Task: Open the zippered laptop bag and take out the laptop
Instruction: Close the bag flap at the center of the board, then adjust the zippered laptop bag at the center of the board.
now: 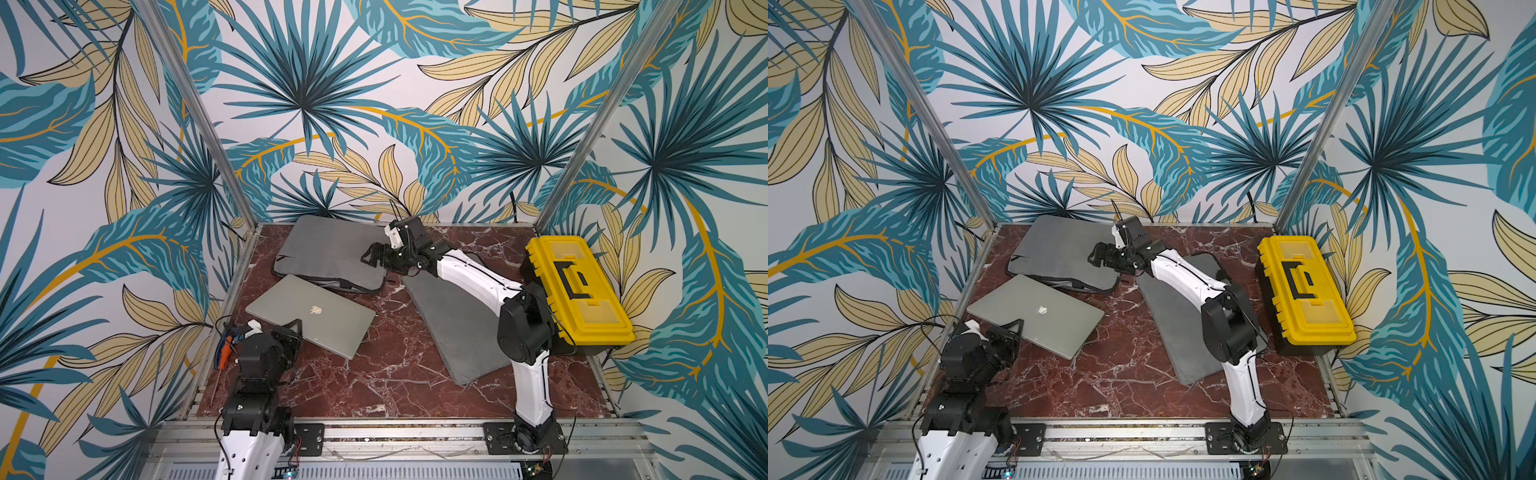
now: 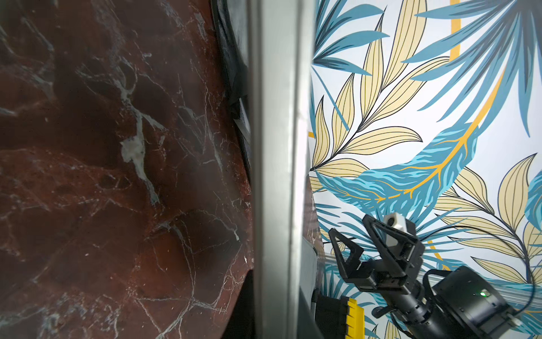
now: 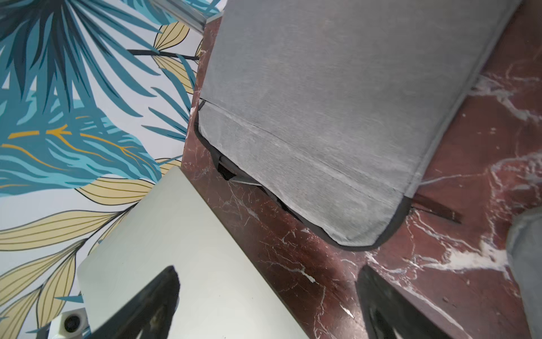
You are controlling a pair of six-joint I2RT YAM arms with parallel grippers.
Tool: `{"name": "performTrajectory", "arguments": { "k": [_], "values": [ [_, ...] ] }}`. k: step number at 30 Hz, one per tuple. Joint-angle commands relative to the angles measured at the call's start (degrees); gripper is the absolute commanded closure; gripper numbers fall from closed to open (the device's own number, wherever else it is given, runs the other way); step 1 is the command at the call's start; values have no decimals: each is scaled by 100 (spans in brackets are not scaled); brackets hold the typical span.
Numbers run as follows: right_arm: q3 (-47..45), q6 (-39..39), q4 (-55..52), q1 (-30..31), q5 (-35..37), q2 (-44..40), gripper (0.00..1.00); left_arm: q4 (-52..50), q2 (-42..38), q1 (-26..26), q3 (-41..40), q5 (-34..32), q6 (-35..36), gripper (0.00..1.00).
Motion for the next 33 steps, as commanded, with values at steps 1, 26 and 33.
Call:
{"name": "performTrajectory", "arguments": {
  "k": [1,26,33],
  "values": [
    [-521,771,1155,-49,-469,-166,9,1836,-56,-20,213,-79,-238,100],
    [-877,426,794,-148,-594,-239,18,369,60,-26,529,-264,-144,100],
    [-616,100,212,-146,-420,-46,18,-87,-171,-26,369,-371,-345,100]
  ]
}}
